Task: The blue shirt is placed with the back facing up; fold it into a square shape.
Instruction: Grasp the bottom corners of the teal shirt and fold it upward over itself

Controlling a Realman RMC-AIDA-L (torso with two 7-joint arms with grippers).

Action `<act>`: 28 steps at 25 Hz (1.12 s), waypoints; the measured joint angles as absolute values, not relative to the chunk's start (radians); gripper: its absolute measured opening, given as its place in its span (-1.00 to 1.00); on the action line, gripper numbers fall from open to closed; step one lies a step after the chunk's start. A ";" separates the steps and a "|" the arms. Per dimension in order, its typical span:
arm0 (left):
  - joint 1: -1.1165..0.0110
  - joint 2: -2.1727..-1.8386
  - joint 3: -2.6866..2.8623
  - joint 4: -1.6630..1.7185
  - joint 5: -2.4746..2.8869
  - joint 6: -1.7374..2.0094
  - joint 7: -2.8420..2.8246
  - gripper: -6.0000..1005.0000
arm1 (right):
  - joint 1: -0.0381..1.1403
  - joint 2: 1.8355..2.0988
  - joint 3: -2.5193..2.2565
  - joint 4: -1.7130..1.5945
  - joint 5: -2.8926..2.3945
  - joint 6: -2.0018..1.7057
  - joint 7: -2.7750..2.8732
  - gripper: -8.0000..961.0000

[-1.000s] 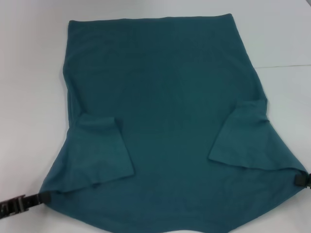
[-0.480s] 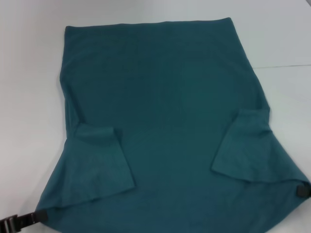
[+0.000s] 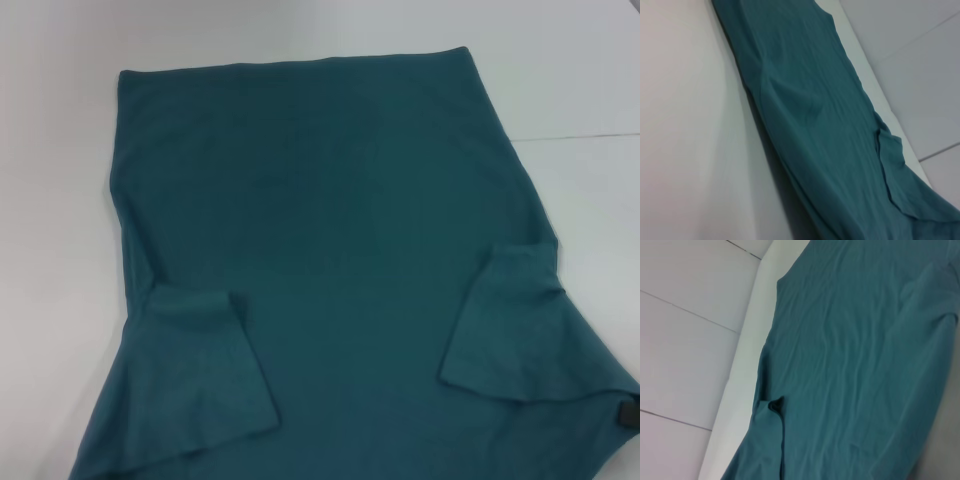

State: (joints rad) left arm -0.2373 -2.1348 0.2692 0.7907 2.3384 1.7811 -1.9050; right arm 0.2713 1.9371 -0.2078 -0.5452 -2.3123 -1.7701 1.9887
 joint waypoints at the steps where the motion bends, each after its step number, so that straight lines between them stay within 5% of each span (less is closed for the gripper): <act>1: -0.231 -2.137 0.269 0.790 2.344 1.785 -1.900 -0.95 | 0.268 1.937 -0.207 -0.546 -2.312 -1.773 1.988 -0.90; 20: -0.202 -2.151 0.267 0.785 2.355 1.802 -1.882 -0.95 | 0.215 1.936 -0.201 -0.543 -2.314 -1.787 1.990 -0.90; 28: -0.275 -2.125 0.216 0.774 2.342 1.799 -1.906 -0.95 | 0.257 1.923 -0.145 -0.553 -2.309 -1.789 2.013 -0.90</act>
